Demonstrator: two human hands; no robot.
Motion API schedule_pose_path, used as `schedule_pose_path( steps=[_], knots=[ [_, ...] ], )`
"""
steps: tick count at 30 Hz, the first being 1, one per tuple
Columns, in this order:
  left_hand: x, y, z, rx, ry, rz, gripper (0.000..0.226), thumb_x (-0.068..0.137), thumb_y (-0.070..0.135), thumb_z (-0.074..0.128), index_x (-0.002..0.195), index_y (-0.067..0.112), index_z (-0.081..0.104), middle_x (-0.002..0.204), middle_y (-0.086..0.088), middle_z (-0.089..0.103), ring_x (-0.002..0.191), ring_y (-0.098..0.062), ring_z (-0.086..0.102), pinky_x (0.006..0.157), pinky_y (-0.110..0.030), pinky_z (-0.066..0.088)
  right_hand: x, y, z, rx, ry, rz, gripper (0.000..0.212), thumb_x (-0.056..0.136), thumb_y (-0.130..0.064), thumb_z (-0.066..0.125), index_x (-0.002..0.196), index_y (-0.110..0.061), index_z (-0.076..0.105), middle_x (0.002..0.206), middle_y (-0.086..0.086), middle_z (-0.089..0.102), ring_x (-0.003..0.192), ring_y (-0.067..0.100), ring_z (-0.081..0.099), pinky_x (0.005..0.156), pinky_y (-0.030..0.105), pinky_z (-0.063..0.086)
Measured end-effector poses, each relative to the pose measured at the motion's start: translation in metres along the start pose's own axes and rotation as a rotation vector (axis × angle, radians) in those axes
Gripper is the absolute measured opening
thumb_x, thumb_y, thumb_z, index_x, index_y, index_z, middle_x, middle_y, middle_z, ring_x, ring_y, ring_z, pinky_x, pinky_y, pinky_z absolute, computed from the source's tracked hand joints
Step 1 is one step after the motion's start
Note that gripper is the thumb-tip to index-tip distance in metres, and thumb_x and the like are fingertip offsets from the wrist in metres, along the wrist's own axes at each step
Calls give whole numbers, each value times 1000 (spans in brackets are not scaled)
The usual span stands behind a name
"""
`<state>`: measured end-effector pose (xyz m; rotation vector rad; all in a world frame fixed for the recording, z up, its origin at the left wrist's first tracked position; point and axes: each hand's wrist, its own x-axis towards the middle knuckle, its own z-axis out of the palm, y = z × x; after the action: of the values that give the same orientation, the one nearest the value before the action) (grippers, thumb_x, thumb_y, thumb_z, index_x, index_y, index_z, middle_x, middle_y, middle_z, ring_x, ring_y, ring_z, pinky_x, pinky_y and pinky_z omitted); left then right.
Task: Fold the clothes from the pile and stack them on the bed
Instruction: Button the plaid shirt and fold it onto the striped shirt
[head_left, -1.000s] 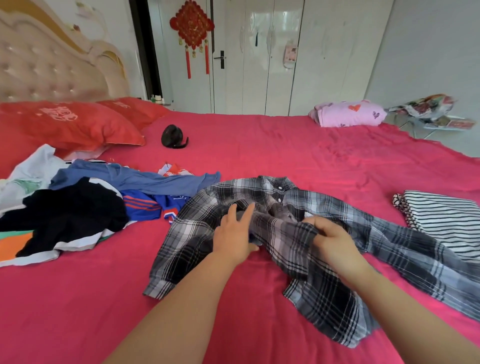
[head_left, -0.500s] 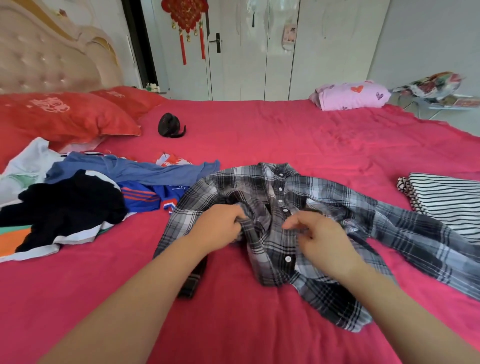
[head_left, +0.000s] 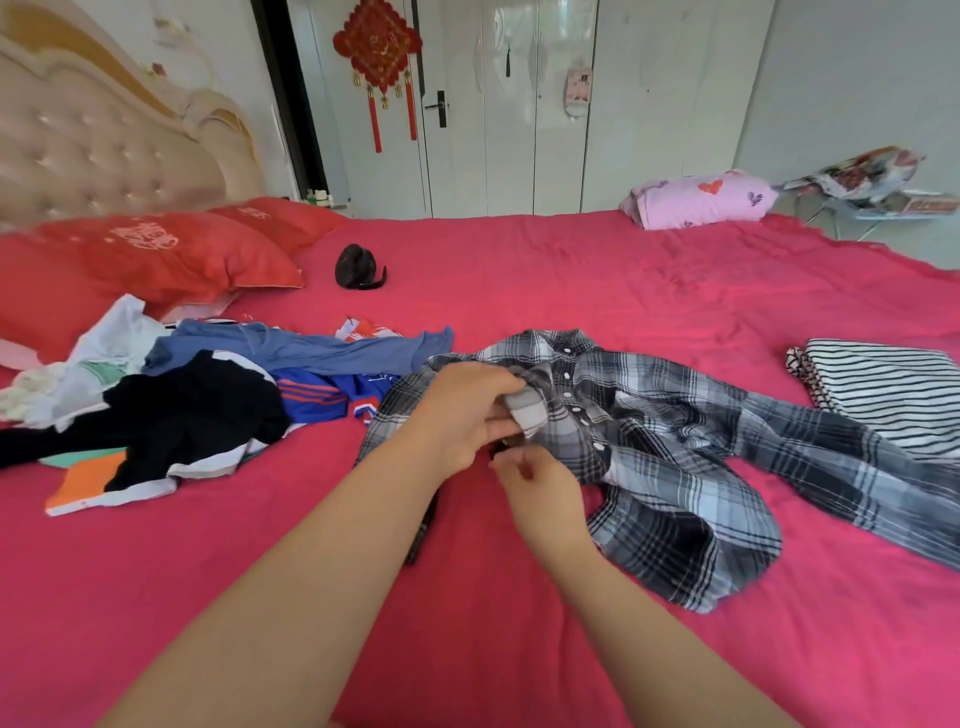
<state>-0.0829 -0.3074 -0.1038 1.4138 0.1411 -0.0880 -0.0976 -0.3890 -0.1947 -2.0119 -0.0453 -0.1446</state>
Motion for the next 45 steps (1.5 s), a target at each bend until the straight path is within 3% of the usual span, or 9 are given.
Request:
schedule_pose_path(
  steps=[12, 17, 20, 24, 28, 31, 36, 40, 45],
  knots=[
    [-2, 12, -13, 72, 6, 265, 16, 88, 1, 57, 91, 17, 56, 89, -5, 62, 80, -13, 60, 75, -22, 52, 17, -21, -41, -129, 112, -41, 27, 92, -23, 54, 73, -5, 60, 72, 12, 64, 70, 24, 61, 58, 26, 33],
    [17, -46, -43, 787, 23, 329, 58, 76, 5, 73, 128, 11, 49, 115, -5, 55, 107, -16, 51, 93, -22, 38, 25, -18, -64, 147, -6, 65, 26, 91, -20, 55, 82, 4, 58, 80, 17, 69, 67, 25, 69, 75, 48, 56],
    [18, -79, -37, 1008, -83, 415, 76, 70, 27, 79, 136, 17, 43, 129, 2, 50, 122, -12, 44, 102, -21, 31, 23, -25, -71, 249, -107, 107, 31, 95, -19, 49, 100, 11, 56, 93, 25, 69, 77, 28, 68, 69, 38, 55],
    [17, -80, -16, 808, 191, 501, 26, 86, 23, 62, 111, 15, 61, 102, 0, 67, 95, -13, 59, 71, -18, 35, 17, -38, -73, 371, -251, 82, 30, 97, -16, 45, 103, 10, 59, 97, 23, 69, 81, 24, 67, 66, 22, 56],
    [7, -63, -19, 505, 296, 453, 14, 91, 18, 51, 92, 12, 64, 87, -12, 65, 80, -19, 61, 73, -30, 52, 21, -53, -83, 445, -264, 32, 26, 96, -18, 47, 107, 3, 57, 97, 12, 69, 78, 12, 69, 67, 19, 57],
    [-13, -46, -35, 395, 313, 435, 19, 94, 11, 44, 97, 12, 64, 87, -18, 61, 74, -20, 62, 63, -29, 59, 30, -55, -87, 177, -229, -69, 24, 89, -22, 59, 102, -1, 61, 100, 10, 70, 91, 18, 68, 81, 30, 56],
    [-32, -31, -58, 1195, 396, 453, 50, 91, 3, 40, 141, 11, 38, 110, -23, 63, 101, -37, 58, 82, -38, 40, 33, -26, -68, -418, -321, -158, 19, 82, -21, 67, 100, -14, 68, 99, 4, 70, 96, 20, 64, 84, 24, 43],
    [-40, -40, -84, 1061, 322, 206, 39, 84, 2, 41, 116, 14, 58, 97, -18, 69, 90, -33, 66, 81, -40, 52, 23, 3, -64, -669, -396, -164, 19, 81, -25, 66, 98, -16, 71, 99, 2, 71, 97, 17, 63, 80, 21, 41],
    [-39, -70, -114, 1597, 47, -164, 35, 85, 11, 46, 120, 12, 53, 121, -12, 59, 111, -29, 56, 90, -35, 47, 13, 49, -74, -810, -399, -66, 30, 80, -24, 65, 109, -16, 64, 111, 4, 65, 105, 20, 59, 84, 24, 42]
  ],
)
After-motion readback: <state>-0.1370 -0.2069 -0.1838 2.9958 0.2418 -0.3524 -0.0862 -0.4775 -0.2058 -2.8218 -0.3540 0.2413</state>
